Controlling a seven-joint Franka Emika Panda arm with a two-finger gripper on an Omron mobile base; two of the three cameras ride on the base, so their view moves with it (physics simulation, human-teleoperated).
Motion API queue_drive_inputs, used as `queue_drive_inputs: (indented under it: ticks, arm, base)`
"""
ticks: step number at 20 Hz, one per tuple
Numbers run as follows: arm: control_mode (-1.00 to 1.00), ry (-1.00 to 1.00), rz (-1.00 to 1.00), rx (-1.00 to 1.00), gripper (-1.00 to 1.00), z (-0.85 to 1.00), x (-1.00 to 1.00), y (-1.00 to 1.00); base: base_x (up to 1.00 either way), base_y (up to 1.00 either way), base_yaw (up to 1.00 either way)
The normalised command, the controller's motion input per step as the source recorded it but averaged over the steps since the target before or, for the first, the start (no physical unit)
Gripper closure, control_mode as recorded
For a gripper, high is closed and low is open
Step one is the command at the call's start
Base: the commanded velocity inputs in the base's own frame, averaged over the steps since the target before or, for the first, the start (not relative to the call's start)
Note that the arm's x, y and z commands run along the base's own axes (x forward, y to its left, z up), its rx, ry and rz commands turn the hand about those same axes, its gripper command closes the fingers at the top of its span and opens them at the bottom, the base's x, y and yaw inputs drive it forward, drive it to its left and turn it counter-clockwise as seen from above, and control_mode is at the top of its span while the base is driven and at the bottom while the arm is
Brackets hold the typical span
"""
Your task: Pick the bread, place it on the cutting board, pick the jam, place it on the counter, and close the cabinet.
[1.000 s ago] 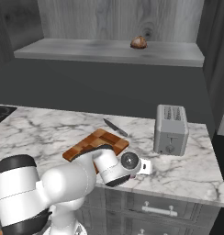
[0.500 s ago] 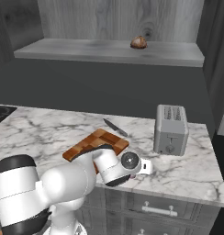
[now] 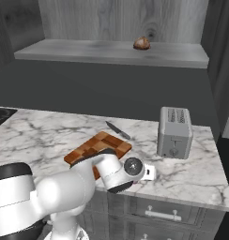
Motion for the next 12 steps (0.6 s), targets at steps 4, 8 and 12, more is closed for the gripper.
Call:
queue_drive_inputs:
  ticks: [4, 8, 12]
  arm:
    - [-1.00, 0.00, 0.03, 0.00, -1.00, 0.00, -0.03, 0.00]
    - [-1.00, 0.00, 0.02, 0.00, -1.00, 0.02, 0.00, 0.00]
    - [-1.00, 0.00, 0.01, 0.00, -1.00, 0.13, 0.00, 0.00]
  base:
    - [0.00, 0.00, 0.00]
    - [0.00, 0.00, 0.00]
    - [0.00, 0.00, 0.00]
